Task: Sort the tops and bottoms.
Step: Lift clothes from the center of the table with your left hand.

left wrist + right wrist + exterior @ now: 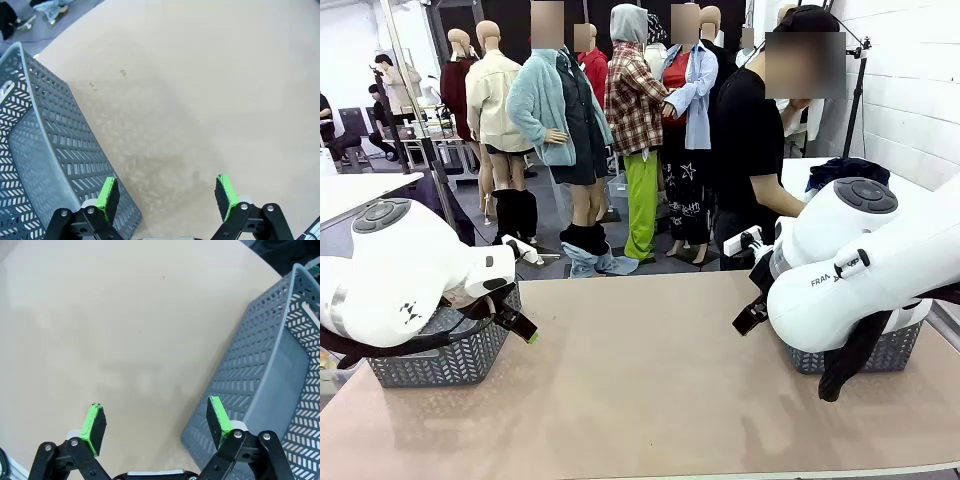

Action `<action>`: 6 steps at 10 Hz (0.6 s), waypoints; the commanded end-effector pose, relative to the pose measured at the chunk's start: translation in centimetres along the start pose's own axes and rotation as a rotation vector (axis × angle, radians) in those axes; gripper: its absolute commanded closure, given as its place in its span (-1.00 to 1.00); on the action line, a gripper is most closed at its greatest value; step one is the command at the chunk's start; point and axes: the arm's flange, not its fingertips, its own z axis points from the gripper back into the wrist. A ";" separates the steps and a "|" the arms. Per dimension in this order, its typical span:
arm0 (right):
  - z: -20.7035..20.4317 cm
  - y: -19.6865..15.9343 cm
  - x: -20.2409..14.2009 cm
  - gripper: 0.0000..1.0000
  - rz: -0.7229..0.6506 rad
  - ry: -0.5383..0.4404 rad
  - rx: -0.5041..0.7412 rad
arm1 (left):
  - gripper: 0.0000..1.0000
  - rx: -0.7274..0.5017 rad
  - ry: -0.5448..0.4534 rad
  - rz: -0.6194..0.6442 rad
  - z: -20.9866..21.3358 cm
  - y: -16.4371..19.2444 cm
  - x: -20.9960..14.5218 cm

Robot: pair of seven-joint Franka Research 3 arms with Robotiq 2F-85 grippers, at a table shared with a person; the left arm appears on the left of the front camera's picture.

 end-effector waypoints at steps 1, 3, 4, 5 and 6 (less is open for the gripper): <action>0.0 0.0 0.0 -1.00 0.000 0.000 0.000 | -1.00 0.000 0.000 0.000 0.0 0.0 0.0; 0.0 0.0 0.0 -1.00 0.000 0.000 0.000 | -1.00 0.000 0.000 0.000 0.0 0.0 0.0; 0.0 0.0 0.0 -1.00 0.000 0.000 0.000 | -1.00 0.000 0.000 0.000 0.0 0.0 0.0; 0.0 0.0 0.0 -1.00 0.000 0.000 0.000 | -1.00 0.000 0.000 0.000 0.0 0.0 0.0; 0.0 0.0 0.0 -1.00 0.000 0.000 0.000 | -1.00 0.000 0.000 0.000 0.0 0.0 0.0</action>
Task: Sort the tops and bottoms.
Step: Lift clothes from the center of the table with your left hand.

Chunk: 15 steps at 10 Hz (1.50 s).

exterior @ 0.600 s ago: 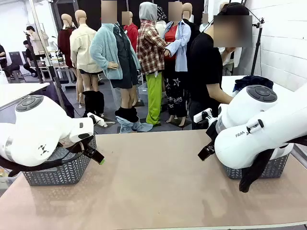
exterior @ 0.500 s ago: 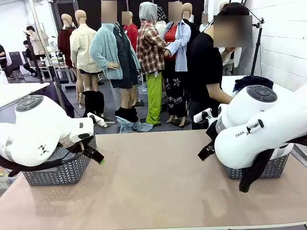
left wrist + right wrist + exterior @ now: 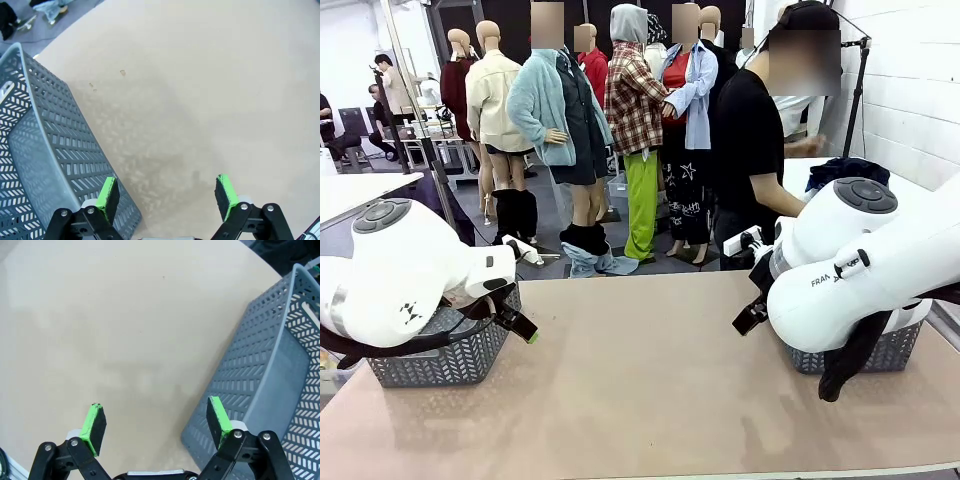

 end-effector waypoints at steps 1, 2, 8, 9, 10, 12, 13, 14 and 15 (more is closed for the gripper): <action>0.0 0.0 0.0 -1.00 -0.001 0.000 0.000 | -1.00 0.000 0.000 0.002 0.0 0.1 0.0; 0.0 0.0 0.0 -1.00 -0.001 0.000 0.000 | -1.00 0.000 0.000 0.002 0.0 0.1 0.0; 0.6 0.2 0.3 -1.00 -0.028 -0.023 -0.045 | -1.00 0.029 -0.043 -0.011 1.1 -0.7 0.8; 1.5 0.5 0.7 -1.00 -0.025 -0.060 -0.070 | -1.00 0.017 -0.117 -0.055 2.8 -1.4 1.6; 2.7 0.8 1.0 -1.00 -0.011 -0.101 -0.095 | -1.00 0.009 -0.182 -0.098 4.1 -2.0 2.1; 6.3 1.6 2.3 -1.00 0.040 -0.223 -0.121 | -1.00 0.018 -0.317 -0.127 7.8 -1.8 2.8; 8.7 1.3 3.0 -1.00 0.032 -0.287 -0.186 | -1.00 0.077 -0.369 -0.134 10.0 -1.0 3.6; 10.9 0.5 3.1 -1.00 -0.009 -0.329 -0.251 | -1.00 0.160 -0.393 -0.117 12.1 0.7 4.2; 13.3 -1.0 2.6 -1.00 -0.073 -0.356 -0.324 | -1.00 0.247 -0.420 -0.072 15.0 2.9 4.6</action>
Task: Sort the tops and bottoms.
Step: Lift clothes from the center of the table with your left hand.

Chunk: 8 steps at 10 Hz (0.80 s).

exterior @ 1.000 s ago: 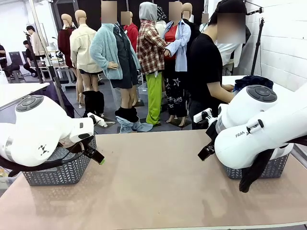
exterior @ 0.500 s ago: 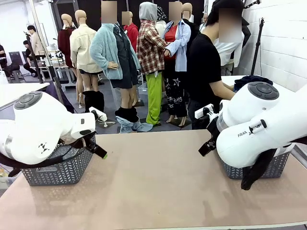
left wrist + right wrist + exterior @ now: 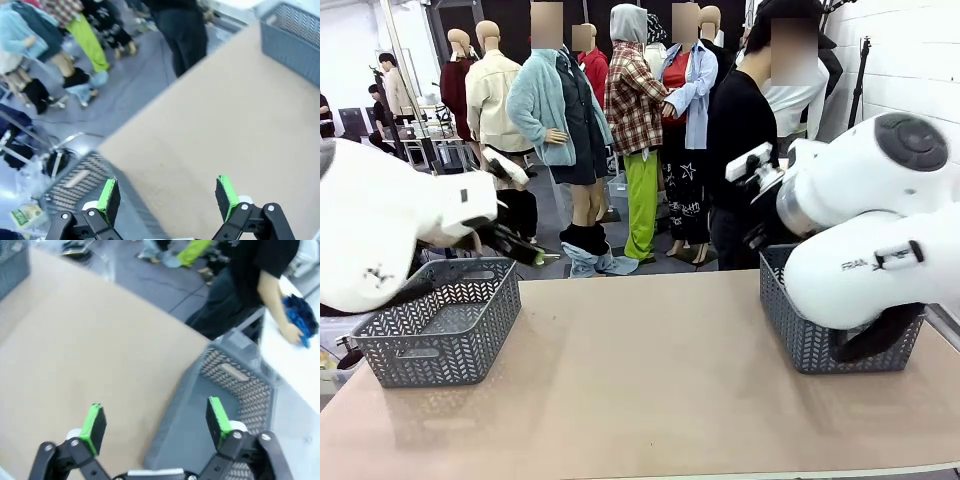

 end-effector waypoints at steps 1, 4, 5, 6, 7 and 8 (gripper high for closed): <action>4.0 -2.3 -2.5 -1.00 -0.119 -0.032 -0.172 | -1.00 0.181 -0.019 0.054 4.3 4.3 0.1; 10.7 -8.9 -8.7 -1.00 -0.359 -0.073 -0.340 | -1.00 0.362 -0.011 0.216 13.8 10.3 -3.3; 11.3 -11.6 -11.0 -1.00 -0.471 -0.069 -0.389 | -1.00 0.374 0.013 0.290 15.4 13.6 -4.7; 11.1 -14.4 -13.4 -1.00 -0.587 -0.032 -0.415 | -1.00 0.407 0.114 0.356 15.6 17.3 -6.1; 10.9 -16.7 -16.0 -1.00 -0.684 -0.015 -0.405 | -1.00 0.386 0.244 0.431 15.2 20.4 -7.8; 10.4 -18.6 -18.7 -1.00 -0.737 0.011 -0.413 | -1.00 0.300 0.303 0.466 14.5 23.3 -10.1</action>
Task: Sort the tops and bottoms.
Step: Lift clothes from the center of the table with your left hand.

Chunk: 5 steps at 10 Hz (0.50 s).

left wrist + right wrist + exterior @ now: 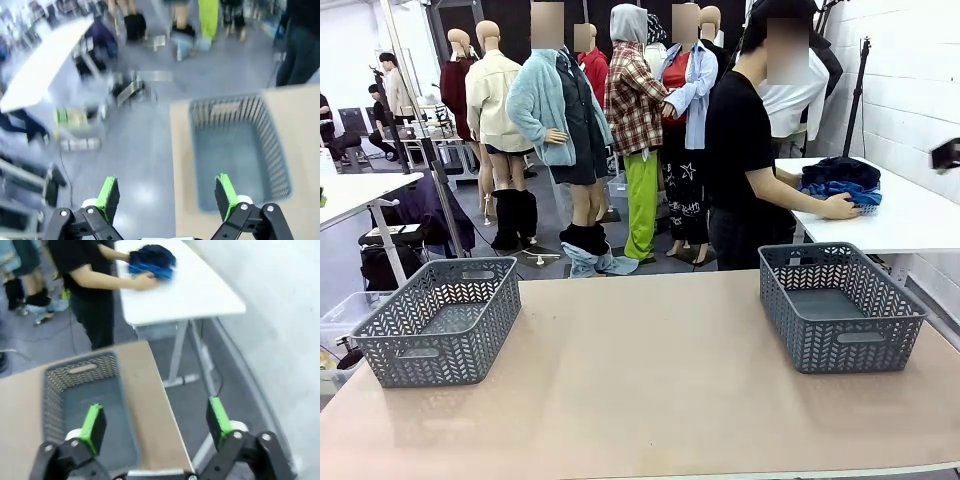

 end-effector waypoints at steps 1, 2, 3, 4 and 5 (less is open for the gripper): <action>-1.4 -3.7 -10.8 -1.00 -0.099 0.030 0.011 | -1.00 -0.102 0.172 0.026 -4.1 3.6 0.2; -2.9 -5.0 -11.7 -1.00 -0.140 0.061 0.025 | -1.00 -0.168 0.210 0.049 -5.7 4.7 -0.8; -4.2 -5.8 -12.3 -1.00 -0.172 0.087 0.010 | -1.00 -0.153 0.266 0.066 -7.5 5.5 -1.1; -5.7 -6.6 -12.9 -1.00 -0.201 0.114 0.024 | -1.00 -0.174 0.310 0.052 -8.6 5.9 -1.7; -7.0 -6.9 -13.6 -1.00 -0.214 0.142 0.039 | -1.00 -0.142 0.322 0.067 -9.2 6.1 -1.9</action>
